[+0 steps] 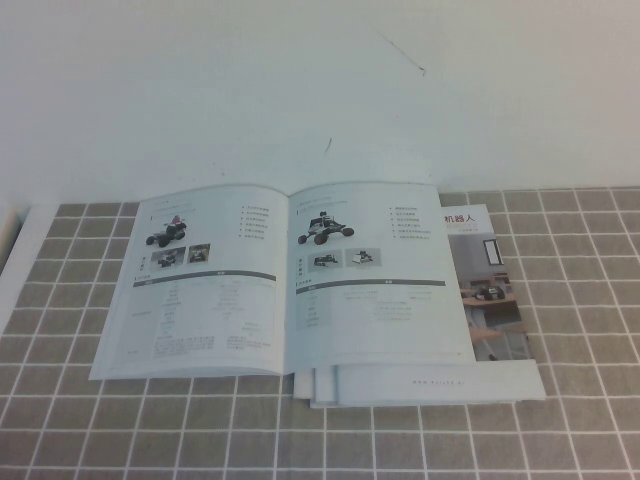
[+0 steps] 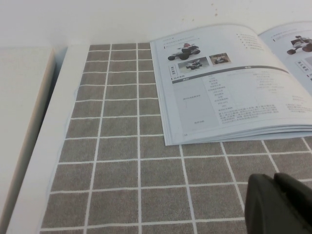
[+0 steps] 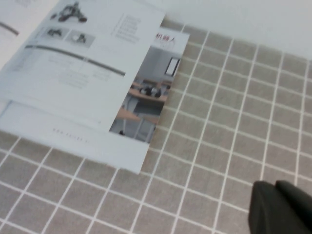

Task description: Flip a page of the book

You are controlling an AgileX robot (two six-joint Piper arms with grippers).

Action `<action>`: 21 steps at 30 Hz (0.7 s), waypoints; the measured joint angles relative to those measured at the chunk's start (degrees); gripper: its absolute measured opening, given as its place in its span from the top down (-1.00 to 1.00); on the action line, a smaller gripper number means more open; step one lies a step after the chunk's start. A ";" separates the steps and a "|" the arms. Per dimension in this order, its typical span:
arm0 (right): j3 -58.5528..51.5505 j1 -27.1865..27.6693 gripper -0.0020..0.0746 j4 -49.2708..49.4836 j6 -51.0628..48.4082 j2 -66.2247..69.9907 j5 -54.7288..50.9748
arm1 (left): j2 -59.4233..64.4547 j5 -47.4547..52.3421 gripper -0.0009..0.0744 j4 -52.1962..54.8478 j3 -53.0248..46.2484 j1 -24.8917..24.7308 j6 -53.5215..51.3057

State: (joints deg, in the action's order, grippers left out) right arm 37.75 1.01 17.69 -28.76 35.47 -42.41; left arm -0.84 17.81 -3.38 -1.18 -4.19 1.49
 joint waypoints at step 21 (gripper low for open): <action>-14.02 1.95 0.95 1.21 -1.29 -29.19 0.98 | 0.00 0.21 0.99 0.10 0.07 0.00 0.40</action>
State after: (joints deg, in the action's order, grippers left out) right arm 23.73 2.96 18.90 -30.05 6.28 -41.43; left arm -0.84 18.02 -3.28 -1.11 -4.19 1.88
